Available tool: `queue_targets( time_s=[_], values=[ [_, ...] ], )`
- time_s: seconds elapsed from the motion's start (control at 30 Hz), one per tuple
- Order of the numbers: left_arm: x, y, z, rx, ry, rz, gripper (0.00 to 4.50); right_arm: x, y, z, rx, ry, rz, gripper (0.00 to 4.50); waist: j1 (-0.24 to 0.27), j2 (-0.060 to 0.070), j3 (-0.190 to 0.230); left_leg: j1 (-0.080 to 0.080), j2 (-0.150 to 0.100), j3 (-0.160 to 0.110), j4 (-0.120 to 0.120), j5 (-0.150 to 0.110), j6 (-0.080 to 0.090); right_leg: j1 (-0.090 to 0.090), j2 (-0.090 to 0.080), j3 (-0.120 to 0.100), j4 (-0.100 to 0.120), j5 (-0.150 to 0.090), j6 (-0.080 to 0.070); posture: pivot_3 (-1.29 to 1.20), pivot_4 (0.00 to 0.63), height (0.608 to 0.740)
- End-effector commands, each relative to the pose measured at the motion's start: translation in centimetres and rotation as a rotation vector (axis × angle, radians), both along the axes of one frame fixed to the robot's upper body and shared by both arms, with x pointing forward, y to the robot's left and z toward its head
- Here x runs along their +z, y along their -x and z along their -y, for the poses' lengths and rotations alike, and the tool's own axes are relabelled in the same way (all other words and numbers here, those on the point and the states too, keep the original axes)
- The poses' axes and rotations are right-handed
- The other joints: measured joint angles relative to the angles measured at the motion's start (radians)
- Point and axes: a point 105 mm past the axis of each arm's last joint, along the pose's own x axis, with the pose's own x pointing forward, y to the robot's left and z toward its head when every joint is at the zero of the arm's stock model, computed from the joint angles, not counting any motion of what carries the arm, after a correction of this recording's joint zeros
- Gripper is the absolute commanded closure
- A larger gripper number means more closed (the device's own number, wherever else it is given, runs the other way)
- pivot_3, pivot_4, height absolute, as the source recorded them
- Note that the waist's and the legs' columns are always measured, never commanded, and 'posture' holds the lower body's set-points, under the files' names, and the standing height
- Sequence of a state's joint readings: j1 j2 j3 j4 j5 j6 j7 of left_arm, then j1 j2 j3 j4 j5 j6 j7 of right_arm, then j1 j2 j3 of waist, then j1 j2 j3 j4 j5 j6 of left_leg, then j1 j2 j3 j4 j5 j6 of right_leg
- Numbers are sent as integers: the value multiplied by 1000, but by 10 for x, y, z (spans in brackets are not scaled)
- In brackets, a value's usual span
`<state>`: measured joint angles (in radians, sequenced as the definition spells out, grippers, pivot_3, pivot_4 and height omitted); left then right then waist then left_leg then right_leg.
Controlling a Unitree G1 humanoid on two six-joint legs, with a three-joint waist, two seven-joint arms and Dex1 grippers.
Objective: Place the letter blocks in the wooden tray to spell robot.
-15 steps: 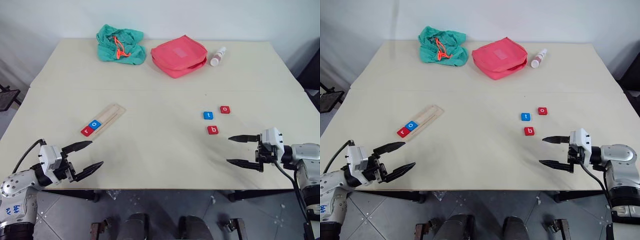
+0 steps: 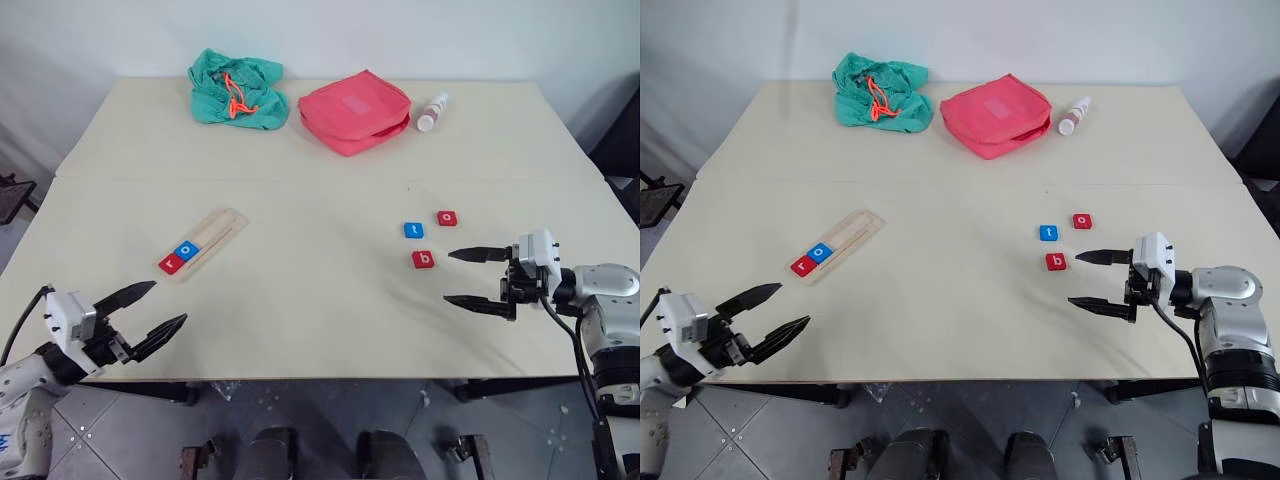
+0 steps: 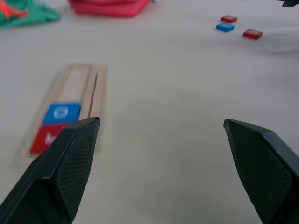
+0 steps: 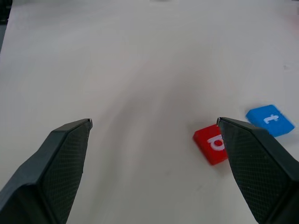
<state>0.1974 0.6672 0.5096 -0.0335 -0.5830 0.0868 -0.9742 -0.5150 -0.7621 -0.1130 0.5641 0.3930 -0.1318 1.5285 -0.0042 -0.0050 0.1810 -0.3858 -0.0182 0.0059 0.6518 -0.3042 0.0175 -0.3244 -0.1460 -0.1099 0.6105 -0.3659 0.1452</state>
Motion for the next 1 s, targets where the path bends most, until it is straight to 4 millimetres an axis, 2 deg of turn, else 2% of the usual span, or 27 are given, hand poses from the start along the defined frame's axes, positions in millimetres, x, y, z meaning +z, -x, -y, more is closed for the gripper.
queue_targets(
  time_s=[0.03, 0.17, 0.37, 0.47, 0.67, 0.77, 1.0],
  values=[
    [6, 9, -8, 63, -16, -29, 0, 4, -1, -3, 41, 1, 12, 29, 2, 0, 0, 0, 0, 0, 0, 0, 0, 0, 0, 0, 0, 0, 0, 0, 150, 740],
    [-10, 15, -22, 168, -51, -148, 0, 7, -4, -7, 60, -8, 16, 29, 4, 1, 1, 0, -1, -1, 1, 0, 0, 1, -1, 0, 0, 0, 0, 0, 150, 740],
    [11, 1, -19, 125, 13, -25, 0, 10, -4, -15, 99, -13, 23, 29, 6, 1, 1, 0, -1, -1, 1, 0, 0, 1, 0, 0, 0, 0, 0, 0, 150, 740],
    [3, -16, -26, 163, -41, -82, 0, 9, -2, -15, 93, -13, 23, 29, 2, 1, 1, 0, -1, -1, 1, 0, 0, 0, 0, 0, 0, 0, 0, 0, 150, 740],
    [9, -46, -30, 163, -70, -72, 0, 7, 6, -15, 82, -27, 27, 29, 4, 1, 1, 0, -1, 0, 0, 0, 0, 0, 0, 0, 1, 0, 0, 0, 150, 740],
    [11, -72, -29, 151, -97, -98, 0, 2, 13, -13, 61, -31, 22, 29, 11, 1, 1, 0, -2, -2, 1, 0, 0, 0, 0, -1, 3, 0, 0, 0, 150, 740],
    [9, -97, -21, 95, -126, -108, 0, -2, 26, -8, 12, -35, 14, 29, 2, 1, 1, 0, -3, -1, 1, 0, 0, -2, -1, -3, 6, 0, 0, 0, 150, 740]
  ],
)
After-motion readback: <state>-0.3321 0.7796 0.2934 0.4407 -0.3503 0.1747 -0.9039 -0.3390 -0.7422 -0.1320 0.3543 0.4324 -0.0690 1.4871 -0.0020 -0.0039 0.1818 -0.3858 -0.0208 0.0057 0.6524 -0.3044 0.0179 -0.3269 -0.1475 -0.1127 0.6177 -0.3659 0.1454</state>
